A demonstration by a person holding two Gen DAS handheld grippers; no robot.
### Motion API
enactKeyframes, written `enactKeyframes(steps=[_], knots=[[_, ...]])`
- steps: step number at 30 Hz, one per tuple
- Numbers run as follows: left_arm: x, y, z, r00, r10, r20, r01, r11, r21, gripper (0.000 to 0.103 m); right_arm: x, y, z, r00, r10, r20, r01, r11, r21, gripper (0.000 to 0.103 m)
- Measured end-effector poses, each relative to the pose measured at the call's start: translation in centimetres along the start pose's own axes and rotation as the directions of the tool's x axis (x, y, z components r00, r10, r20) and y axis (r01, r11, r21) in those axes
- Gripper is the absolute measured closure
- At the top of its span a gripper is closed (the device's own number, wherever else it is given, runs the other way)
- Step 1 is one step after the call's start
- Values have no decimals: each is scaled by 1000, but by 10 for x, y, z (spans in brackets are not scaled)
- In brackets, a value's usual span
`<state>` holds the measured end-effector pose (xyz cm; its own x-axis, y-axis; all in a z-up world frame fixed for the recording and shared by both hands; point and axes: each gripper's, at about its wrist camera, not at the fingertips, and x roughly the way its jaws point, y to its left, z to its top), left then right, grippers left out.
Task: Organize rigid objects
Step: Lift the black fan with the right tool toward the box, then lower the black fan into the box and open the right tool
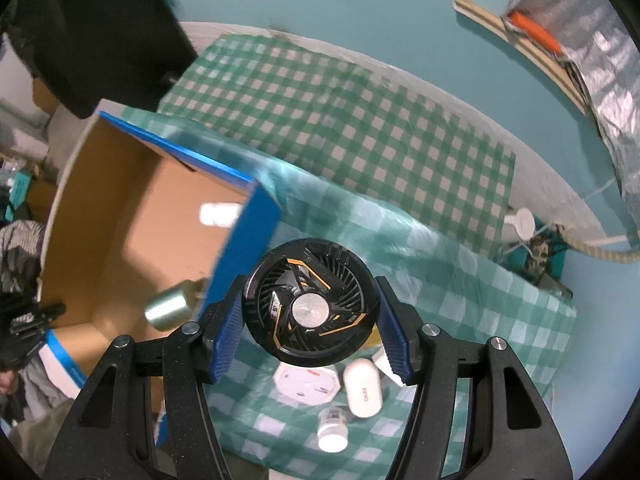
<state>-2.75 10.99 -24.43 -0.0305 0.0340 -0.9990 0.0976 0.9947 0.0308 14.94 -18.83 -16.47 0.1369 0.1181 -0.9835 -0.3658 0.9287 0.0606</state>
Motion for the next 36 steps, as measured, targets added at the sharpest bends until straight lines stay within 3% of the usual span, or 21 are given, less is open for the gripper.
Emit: enactKeyframes(steps=[9,19,36], knots=[[-1,4,1,1000,-3,2,3,1000,-4,98,-13,38,15,999,38,26,-35,996,-87,41],[-3,6,-2,1000,-11,4,11,1000,-4,98,3,78,23,999,52,-3,-52,984,-168,41],[-2,8,-2,1000,-15,5,15,1000,-4,98,46,103,21,997,55,-61,-65,983,-173,41]])
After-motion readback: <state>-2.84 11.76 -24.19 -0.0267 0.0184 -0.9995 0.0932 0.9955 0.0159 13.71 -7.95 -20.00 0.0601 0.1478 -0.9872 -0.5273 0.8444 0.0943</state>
